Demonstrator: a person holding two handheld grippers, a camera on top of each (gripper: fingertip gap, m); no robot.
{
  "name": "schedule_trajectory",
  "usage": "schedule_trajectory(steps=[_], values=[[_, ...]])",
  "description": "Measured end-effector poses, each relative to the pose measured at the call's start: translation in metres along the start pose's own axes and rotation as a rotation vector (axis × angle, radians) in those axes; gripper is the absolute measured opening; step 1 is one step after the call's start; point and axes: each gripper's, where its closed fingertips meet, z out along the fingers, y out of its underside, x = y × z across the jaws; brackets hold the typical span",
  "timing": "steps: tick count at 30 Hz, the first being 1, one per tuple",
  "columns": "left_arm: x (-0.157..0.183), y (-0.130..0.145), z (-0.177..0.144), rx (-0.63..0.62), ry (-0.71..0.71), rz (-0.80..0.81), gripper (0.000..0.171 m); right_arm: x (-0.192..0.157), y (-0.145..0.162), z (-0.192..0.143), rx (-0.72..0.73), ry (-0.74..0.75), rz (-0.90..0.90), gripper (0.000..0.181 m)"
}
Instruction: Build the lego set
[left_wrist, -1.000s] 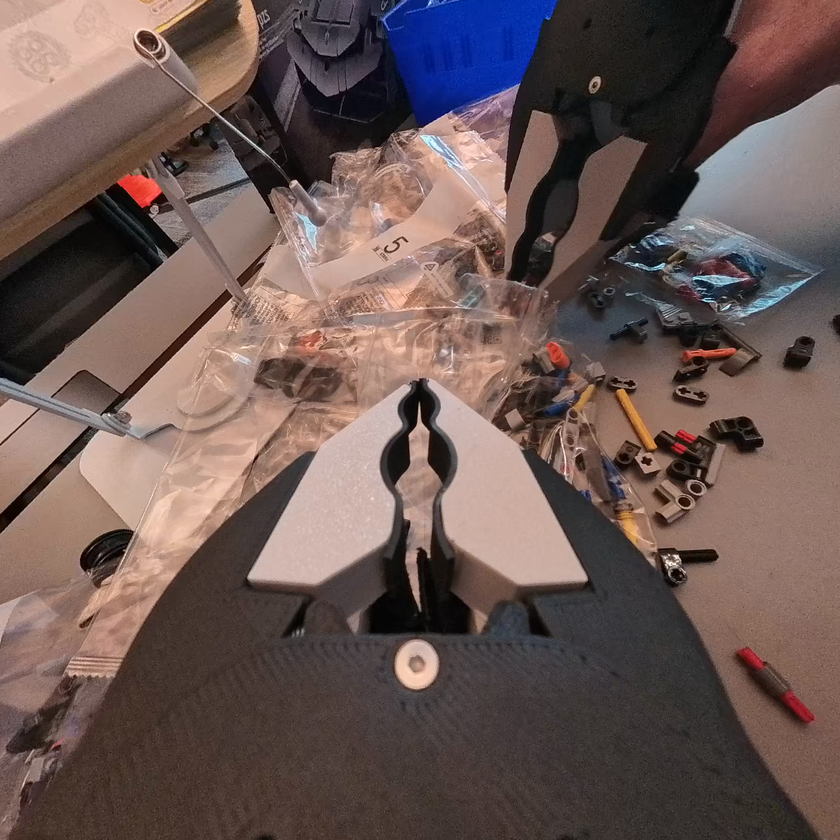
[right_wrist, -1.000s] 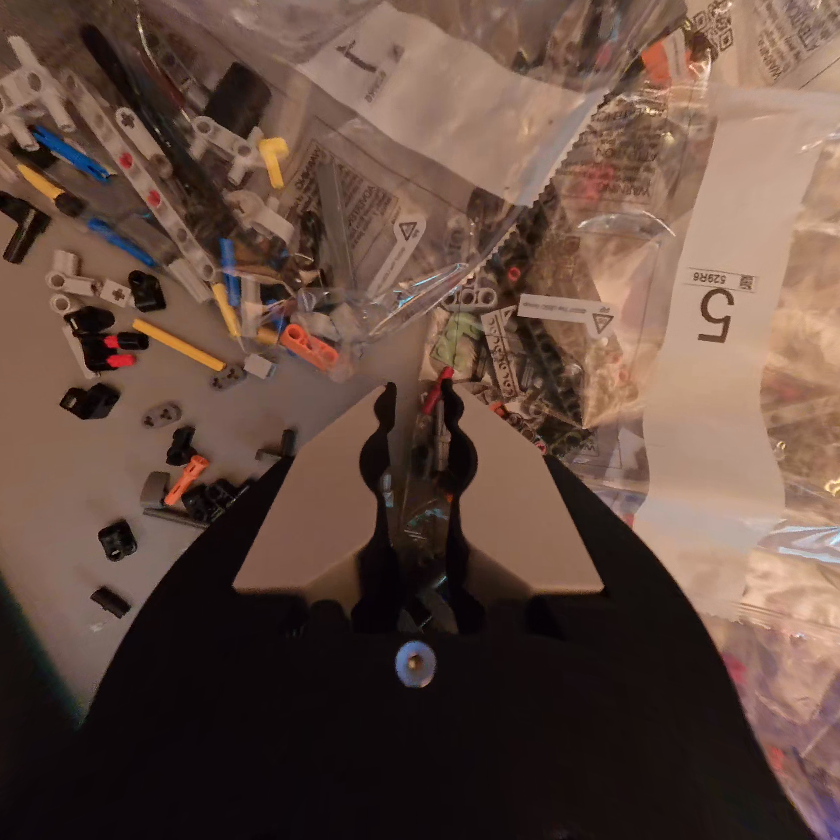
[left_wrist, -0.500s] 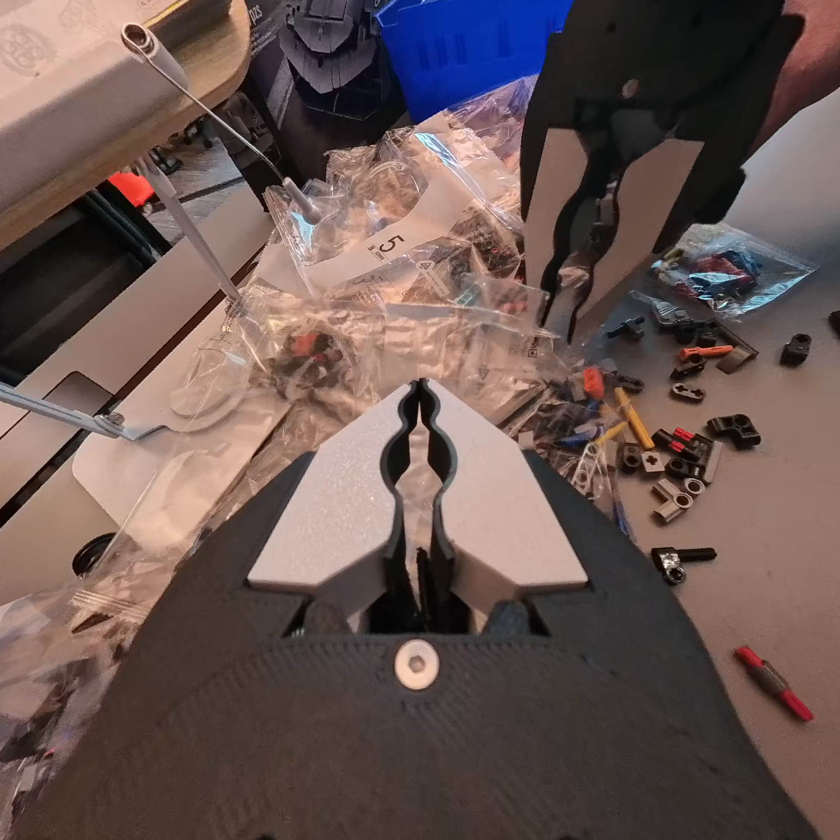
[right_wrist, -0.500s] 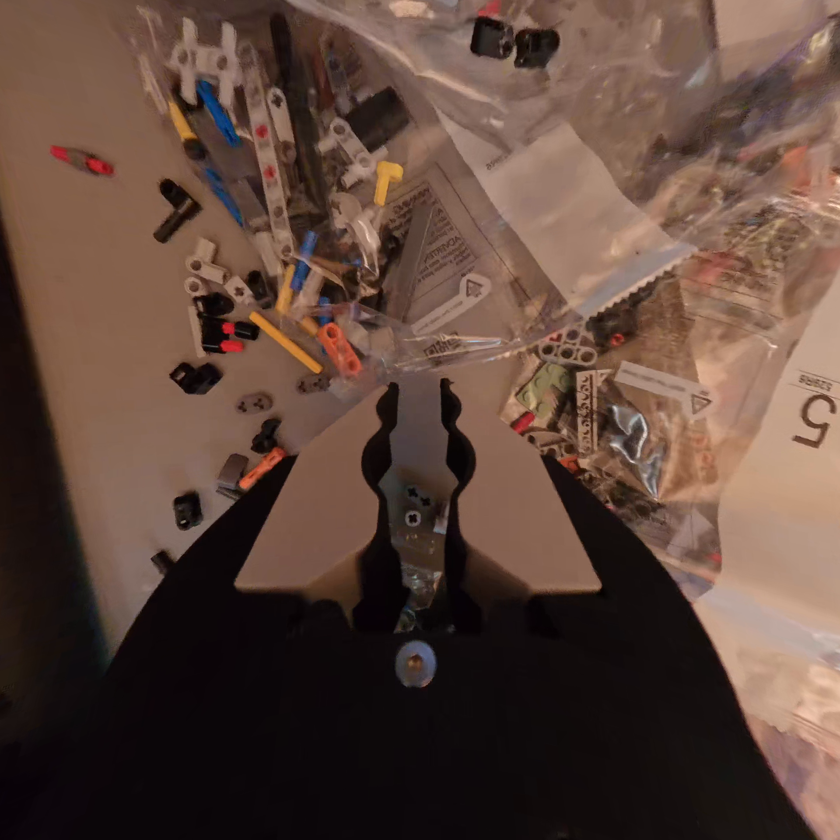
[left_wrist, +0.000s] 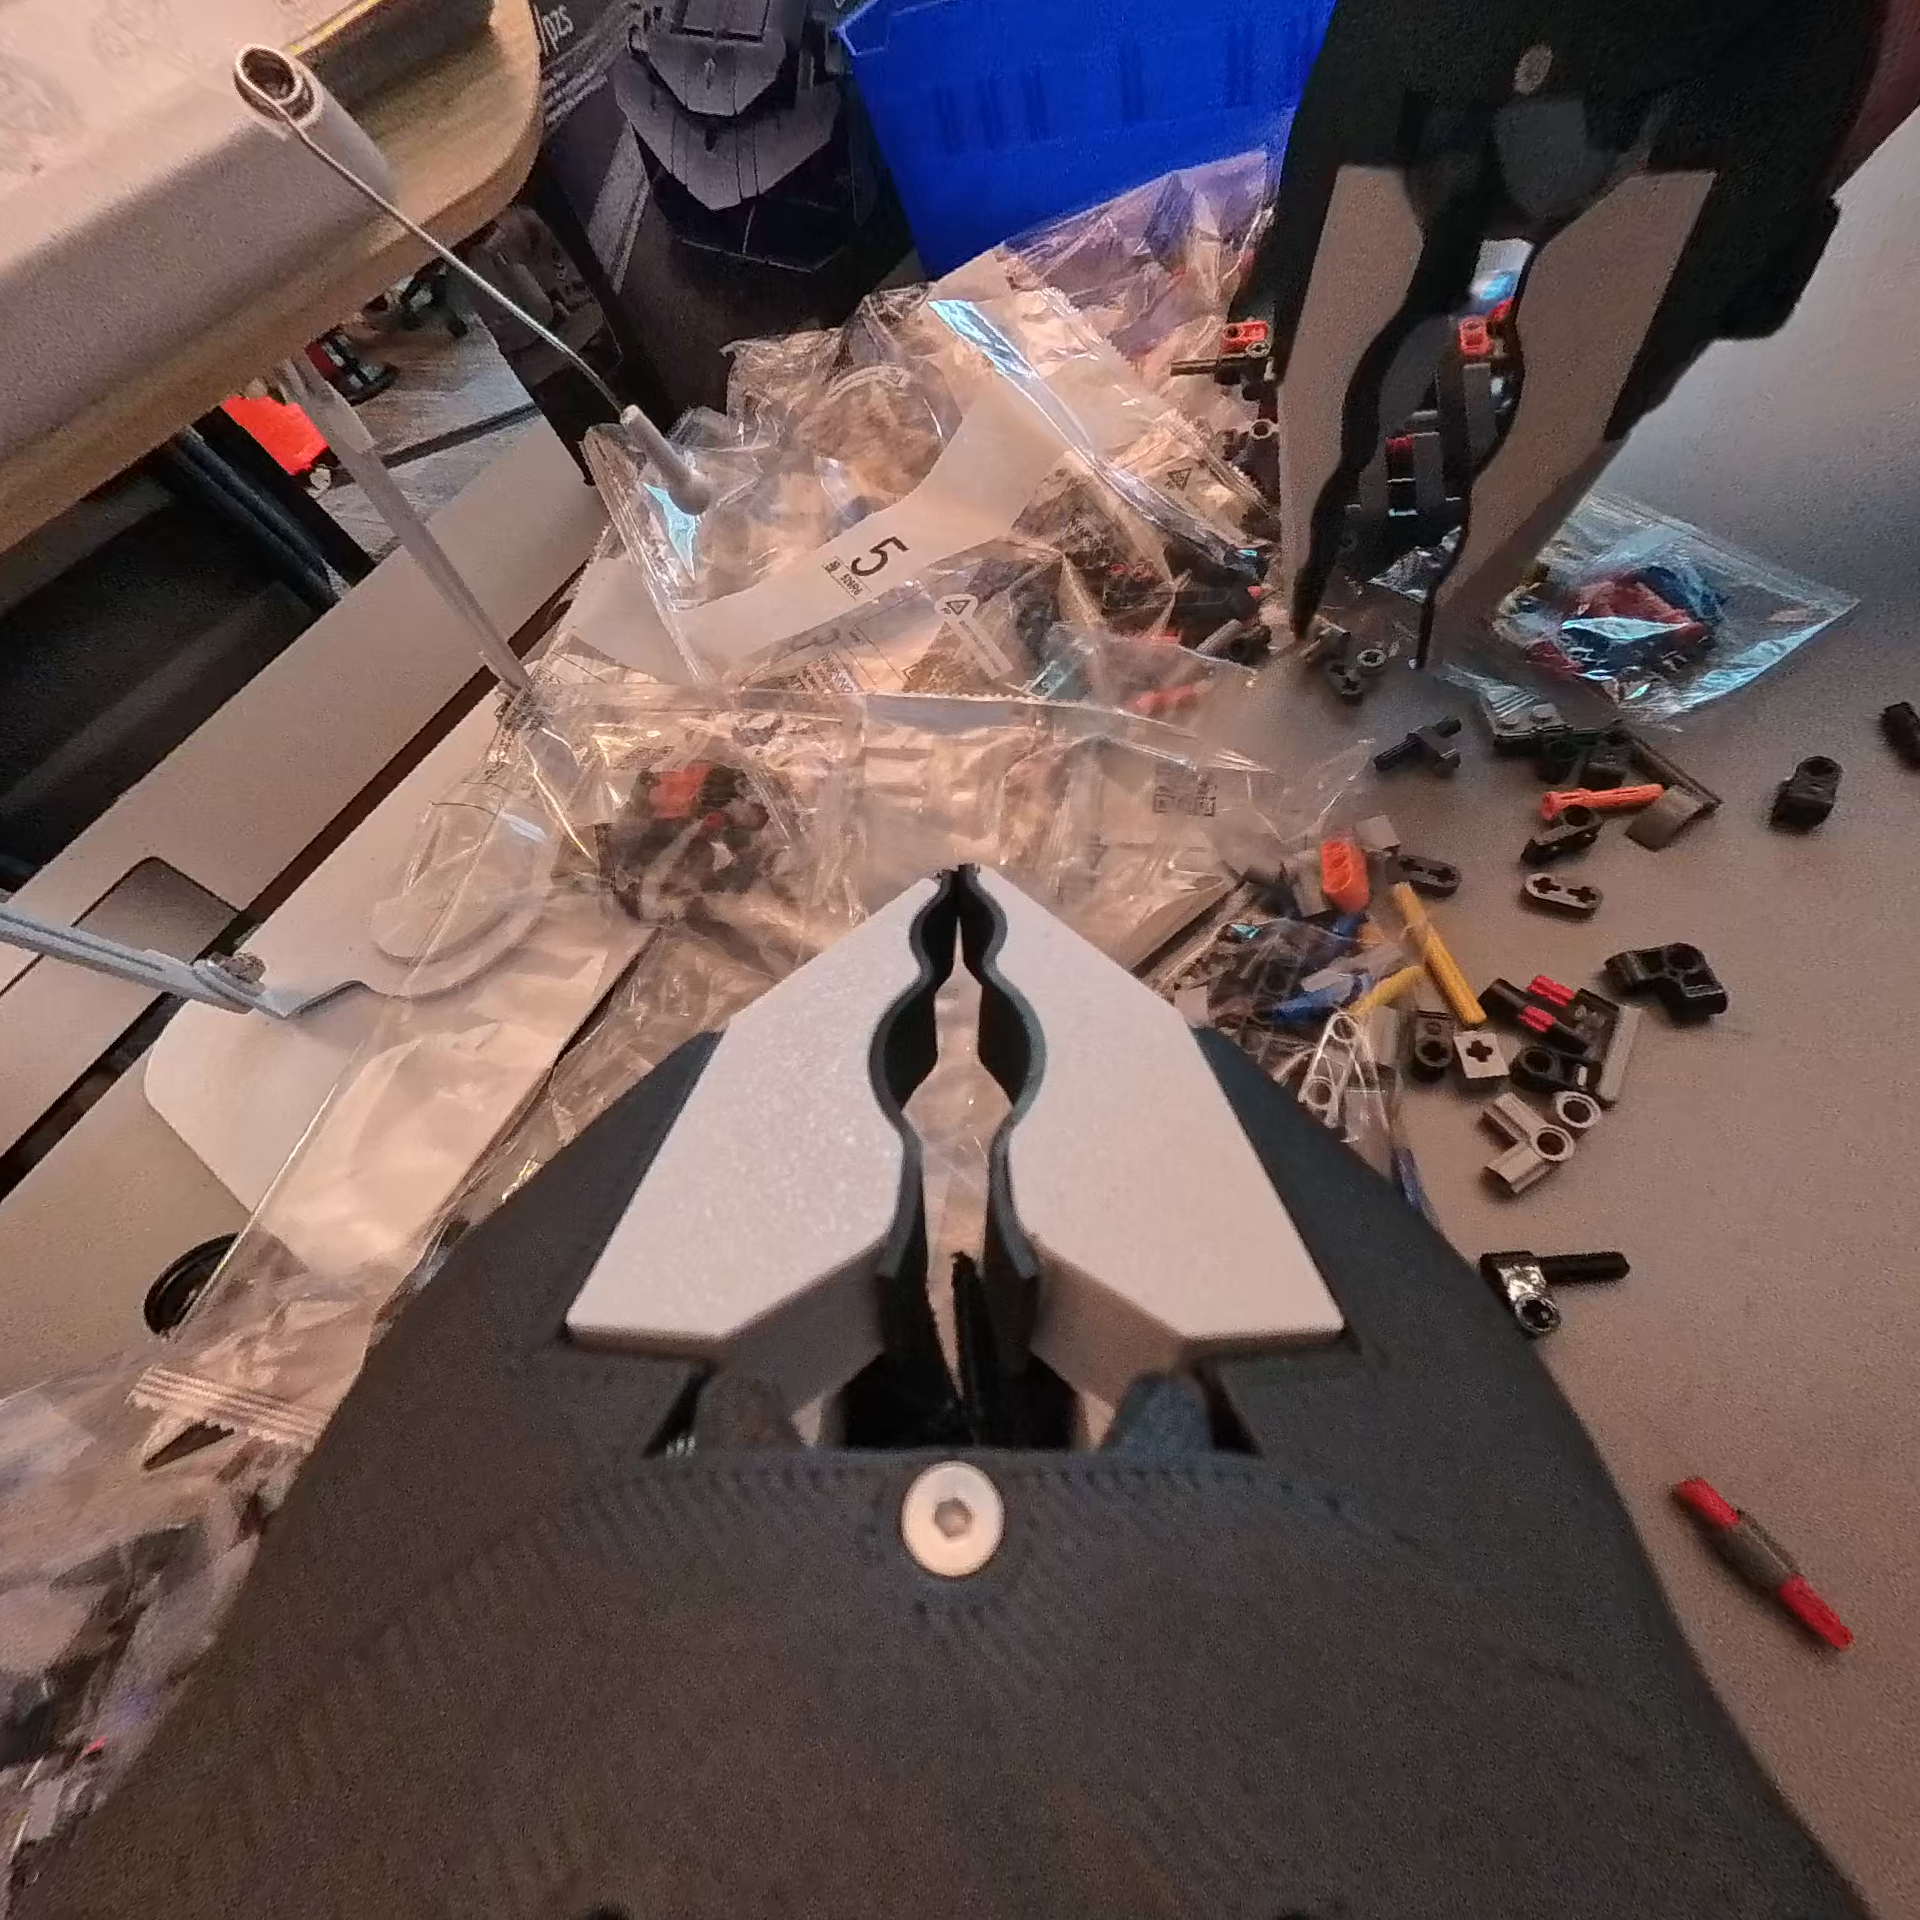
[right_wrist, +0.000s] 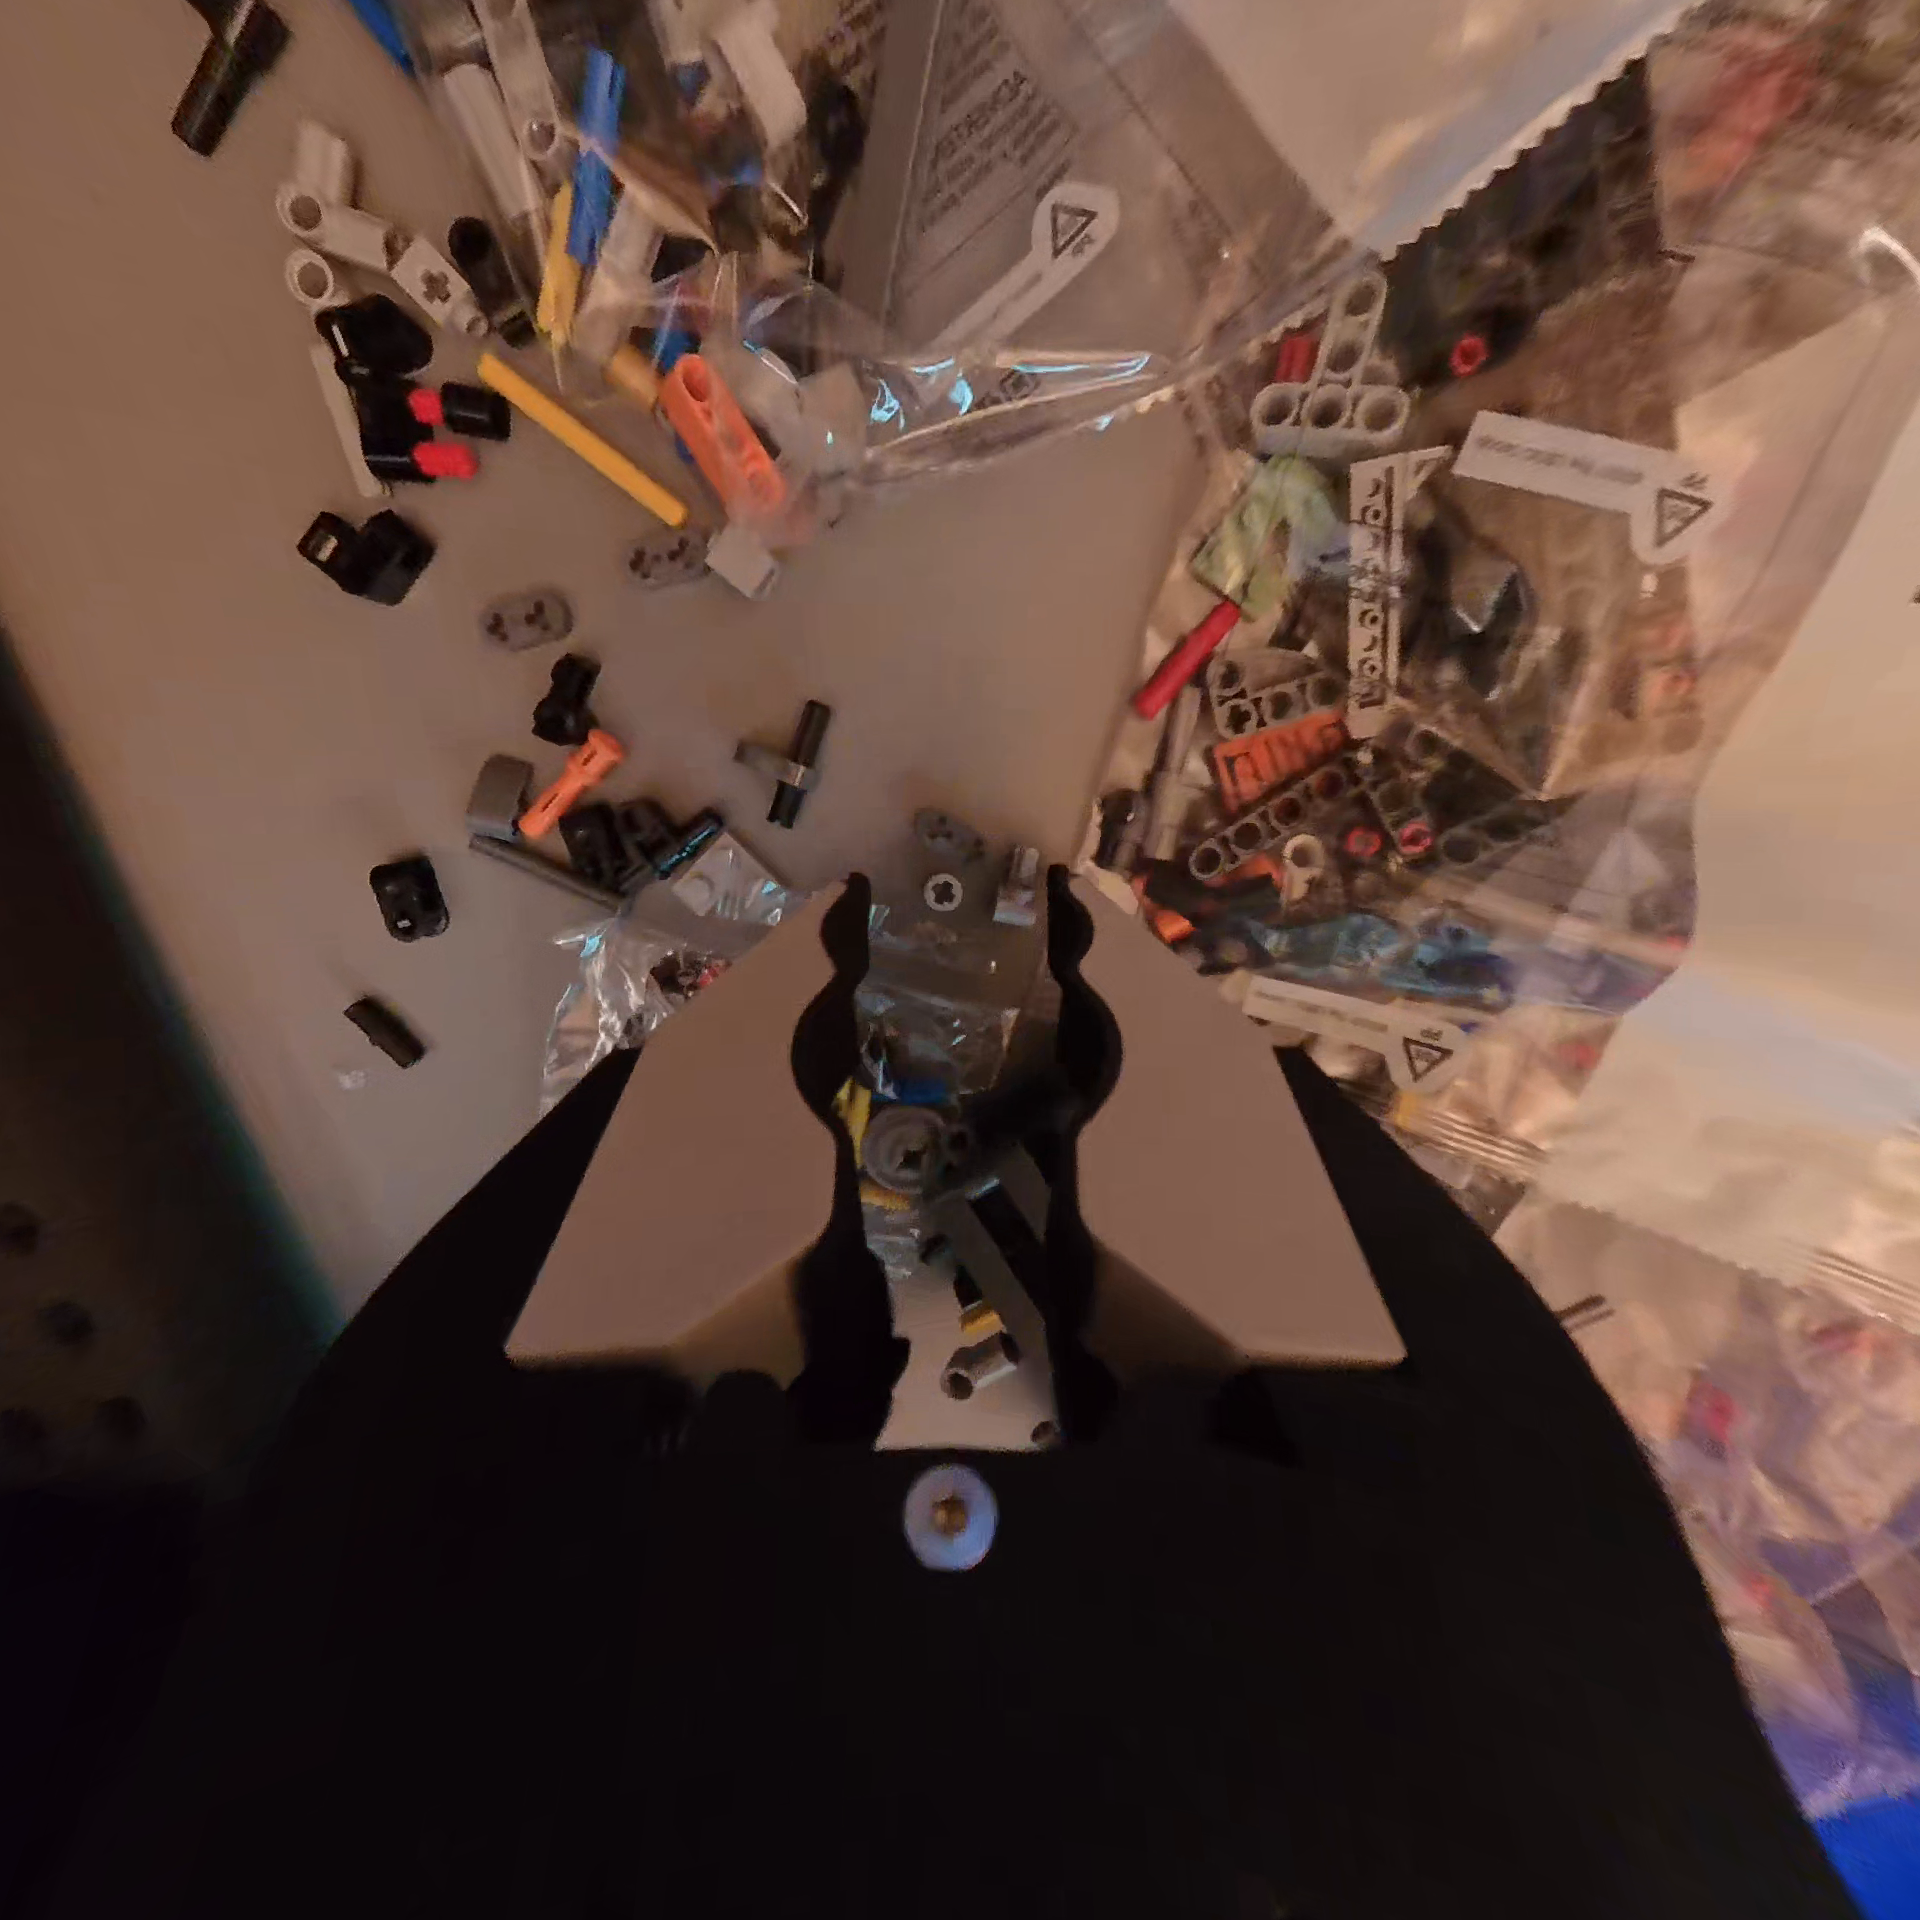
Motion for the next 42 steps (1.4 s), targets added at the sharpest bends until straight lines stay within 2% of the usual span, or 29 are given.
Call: schedule_trajectory(steps=[2,10,14,17,20,22,25,31,35,42], values=[[0.0,0.0,0.001,-0.001,0.001,0.0,0.0,-0.001,-0.002,0.005,-0.009,-0.007,-0.01,0.032],[0.001,0.0,0.001,0.001,0.006,0.002,0.0,0.001,-0.006,0.008,0.012,0.011,-0.036,0.006],[0.005,-0.004,0.001,0.022,0.02,0.017,0.0,0.001,-0.012,0.004,0.046,0.011,-0.045,0.005],[0.012,-0.009,0.002,0.045,0.036,0.052,0.0,0.004,-0.035,-0.017,0.186,0.054,-0.056,0.004],[0.022,-0.015,0.003,0.073,0.067,0.093,0.0,0.012,-0.067,-0.054,0.404,0.149,-0.054,0.004],[0.029,-0.016,0.005,0.081,0.092,0.12,0.0,0.004,-0.084,-0.074,0.539,0.135,-0.073,0.005],[0.044,-0.024,0.004,0.128,0.138,0.175,0.0,-0.009,-0.101,-0.082,0.623,0.119,-0.129,0.004],[0.06,-0.03,0.002,0.163,0.174,0.257,0.0,-0.035,-0.113,-0.056,0.569,0.003,-0.187,0.005],[0.062,-0.031,0.001,0.175,0.181,0.264,0.0,-0.044,-0.111,-0.053,0.554,-0.052,-0.197,0.004],[0.063,-0.033,0.0,0.183,0.188,0.262,0.0,-0.036,-0.101,-0.033,0.434,-0.01,-0.195,0.005]])
